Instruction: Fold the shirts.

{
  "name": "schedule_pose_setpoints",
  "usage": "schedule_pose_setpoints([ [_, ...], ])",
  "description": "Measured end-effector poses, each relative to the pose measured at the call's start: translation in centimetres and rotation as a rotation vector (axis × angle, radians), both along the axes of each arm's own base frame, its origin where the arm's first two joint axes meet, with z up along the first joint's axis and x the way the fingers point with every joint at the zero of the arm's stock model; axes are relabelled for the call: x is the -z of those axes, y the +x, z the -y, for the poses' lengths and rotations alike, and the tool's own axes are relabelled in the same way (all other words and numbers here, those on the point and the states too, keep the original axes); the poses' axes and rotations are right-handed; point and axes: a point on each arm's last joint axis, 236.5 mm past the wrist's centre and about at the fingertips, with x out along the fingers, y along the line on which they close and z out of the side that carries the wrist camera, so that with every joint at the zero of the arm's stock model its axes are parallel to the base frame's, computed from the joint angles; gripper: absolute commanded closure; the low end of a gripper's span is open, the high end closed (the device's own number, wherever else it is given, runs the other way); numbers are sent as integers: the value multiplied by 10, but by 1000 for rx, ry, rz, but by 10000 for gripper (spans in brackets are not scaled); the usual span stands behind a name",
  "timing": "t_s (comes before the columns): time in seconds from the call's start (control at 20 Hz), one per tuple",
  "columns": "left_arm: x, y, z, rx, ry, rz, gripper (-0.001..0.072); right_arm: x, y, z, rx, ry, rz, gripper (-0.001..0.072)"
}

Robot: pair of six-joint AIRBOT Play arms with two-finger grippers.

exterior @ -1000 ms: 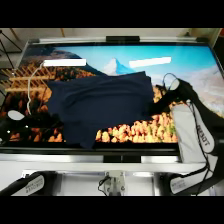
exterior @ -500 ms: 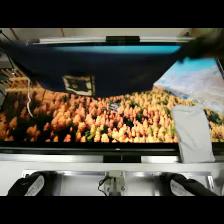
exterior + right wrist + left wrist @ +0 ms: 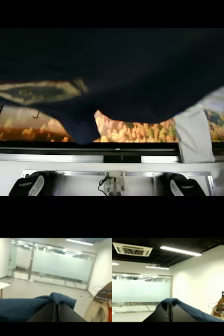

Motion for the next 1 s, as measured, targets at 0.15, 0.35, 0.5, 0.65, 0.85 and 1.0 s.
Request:
schedule_pose_setpoints([
  [0.15, 13, 0, -6, -61, 33, -54, 679, 11, -10, 8, 37, -9, -48, 641],
  [0.35, 43, 35, -26, -154, 64, -193, 679, 38, 17, 20, 95, -21, -172, 641],
  [0.5, 91, 96, -41, -172, 75, -395, 679, 82, 73, 27, 121, -33, -347, 641],
  [0.65, 168, 175, -57, -161, 75, -660, 679, 167, 155, 31, 131, -31, -629, 641],
  [0.85, 297, 277, -75, -127, 98, -1016, 681, 302, 261, 32, 135, 10, -961, 641],
  [1.0, 381, 341, -87, -113, 100, -1179, 681, 388, 331, 23, 100, 51, -1070, 641],
])
